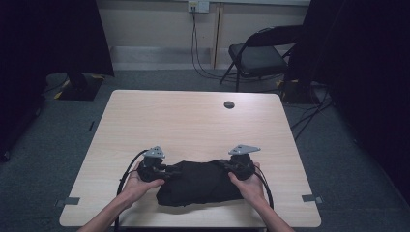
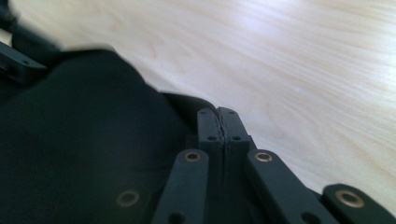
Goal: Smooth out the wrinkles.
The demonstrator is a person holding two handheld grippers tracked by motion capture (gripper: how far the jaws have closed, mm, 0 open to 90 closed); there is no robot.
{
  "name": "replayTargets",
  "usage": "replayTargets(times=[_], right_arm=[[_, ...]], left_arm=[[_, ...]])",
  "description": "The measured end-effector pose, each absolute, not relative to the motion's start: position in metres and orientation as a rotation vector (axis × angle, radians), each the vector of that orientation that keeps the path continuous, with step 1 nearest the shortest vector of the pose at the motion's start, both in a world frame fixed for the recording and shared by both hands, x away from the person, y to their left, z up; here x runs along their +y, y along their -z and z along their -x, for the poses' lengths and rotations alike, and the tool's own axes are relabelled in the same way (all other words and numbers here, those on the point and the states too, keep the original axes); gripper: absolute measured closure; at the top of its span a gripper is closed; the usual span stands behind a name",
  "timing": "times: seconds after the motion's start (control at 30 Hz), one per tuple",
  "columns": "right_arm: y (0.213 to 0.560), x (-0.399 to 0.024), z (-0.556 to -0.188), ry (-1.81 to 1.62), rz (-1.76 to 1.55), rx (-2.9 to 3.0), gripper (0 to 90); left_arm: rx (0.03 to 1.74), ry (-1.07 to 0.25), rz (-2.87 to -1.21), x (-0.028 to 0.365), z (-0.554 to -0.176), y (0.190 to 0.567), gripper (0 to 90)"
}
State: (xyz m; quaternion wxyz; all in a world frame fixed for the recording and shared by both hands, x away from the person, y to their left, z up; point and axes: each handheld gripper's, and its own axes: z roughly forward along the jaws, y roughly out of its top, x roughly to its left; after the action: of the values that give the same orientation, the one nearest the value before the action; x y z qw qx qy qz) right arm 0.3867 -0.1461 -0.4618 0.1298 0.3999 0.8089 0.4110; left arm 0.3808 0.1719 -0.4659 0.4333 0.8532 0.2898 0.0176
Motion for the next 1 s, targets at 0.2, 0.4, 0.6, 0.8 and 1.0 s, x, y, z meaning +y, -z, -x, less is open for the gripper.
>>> replayTargets(times=[0.2, 0.4, 0.6, 0.8, 1.0], right_arm=[[0.436, -0.162, -0.383, -1.291, -1.248, 2.166, 89.0], [0.433, -0.170, -0.379, -1.241, -1.299, 2.159, 85.9], [0.455, -0.182, -0.368, -1.068, -1.360, 2.222, 56.3], [0.443, -0.207, -0.354, -1.093, -1.321, 2.167, 49.5], [0.429, -0.210, -0.333, -1.194, -1.201, 2.159, 65.7]], left_arm=[[0.680, -0.102, -2.043, 0.176, -0.374, 0.440, 82.5], [0.684, -0.064, -2.060, 0.168, -0.367, 0.446, 81.8], [0.724, -0.049, -2.073, 0.173, -0.360, 0.450, 64.6], [0.719, -0.149, -2.000, 0.176, -0.357, 0.431, 49.2], [0.591, -0.133, -2.035, 0.146, -0.354, 0.426, 54.6]])
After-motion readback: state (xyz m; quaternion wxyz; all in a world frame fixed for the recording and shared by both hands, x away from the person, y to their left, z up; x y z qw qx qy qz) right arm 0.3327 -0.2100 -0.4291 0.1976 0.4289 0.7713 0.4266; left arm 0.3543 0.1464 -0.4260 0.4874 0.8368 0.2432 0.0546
